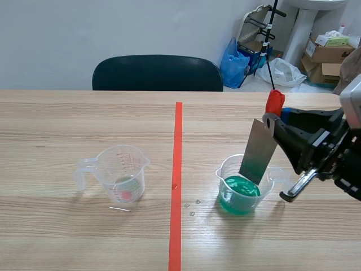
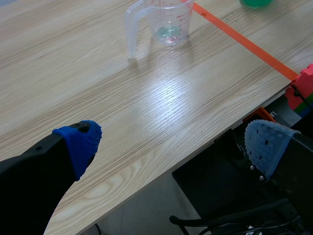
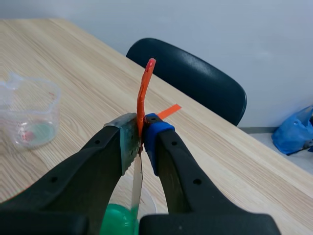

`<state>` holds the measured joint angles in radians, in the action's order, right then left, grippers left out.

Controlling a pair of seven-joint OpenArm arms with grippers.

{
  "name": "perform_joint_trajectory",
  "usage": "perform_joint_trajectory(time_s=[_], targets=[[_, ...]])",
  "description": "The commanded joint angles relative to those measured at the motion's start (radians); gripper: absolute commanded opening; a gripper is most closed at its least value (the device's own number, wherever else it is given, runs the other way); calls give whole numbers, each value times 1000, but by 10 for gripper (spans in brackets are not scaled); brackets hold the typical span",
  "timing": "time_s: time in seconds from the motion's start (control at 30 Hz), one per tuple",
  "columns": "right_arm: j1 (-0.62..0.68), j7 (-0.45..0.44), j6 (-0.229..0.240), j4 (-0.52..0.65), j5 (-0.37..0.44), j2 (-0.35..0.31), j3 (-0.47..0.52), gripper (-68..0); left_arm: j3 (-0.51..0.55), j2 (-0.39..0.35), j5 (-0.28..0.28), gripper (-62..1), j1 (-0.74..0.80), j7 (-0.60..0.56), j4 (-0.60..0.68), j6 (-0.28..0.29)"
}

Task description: Do the redox reaction experiment

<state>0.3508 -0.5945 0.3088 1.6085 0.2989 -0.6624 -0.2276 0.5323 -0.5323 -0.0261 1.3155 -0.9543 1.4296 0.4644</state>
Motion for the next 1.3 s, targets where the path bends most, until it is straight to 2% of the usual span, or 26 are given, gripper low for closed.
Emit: perform_joint_trajectory(time_s=[0.0, 0.2, 0.4, 0.63, 0.87, 0.93, 1.13, 1.27], targets=[[11, -18, 0, 33, 8, -26, 21, -656, 1, 3, -6, 14, 1, -14, 11, 2], [61, -18, 7, 110, 11, -54, 70, -656, 1, 3, -6, 14, 1, -14, 11, 2], [94, -17, 7, 183, 59, -117, 93, -656, 1, 3, -6, 14, 1, -14, 11, 2], [99, 12, 7, 233, 182, -204, 117, -656, 1, 3, -6, 14, 1, -14, 11, 2], [99, 16, 9, 250, 264, -268, 144, -656, 1, 3, -6, 14, 1, -14, 11, 2], [99, 21, 32, 250, 282, -280, 151, -656, 1, 3, -6, 14, 1, -14, 11, 2], [99, 28, 44, 250, 301, -299, 156, -656, 1, 3, -6, 14, 1, -14, 11, 2], [102, 34, 72, 250, 301, -299, 158, -656, 1, 3, -6, 14, 1, -14, 11, 2]])
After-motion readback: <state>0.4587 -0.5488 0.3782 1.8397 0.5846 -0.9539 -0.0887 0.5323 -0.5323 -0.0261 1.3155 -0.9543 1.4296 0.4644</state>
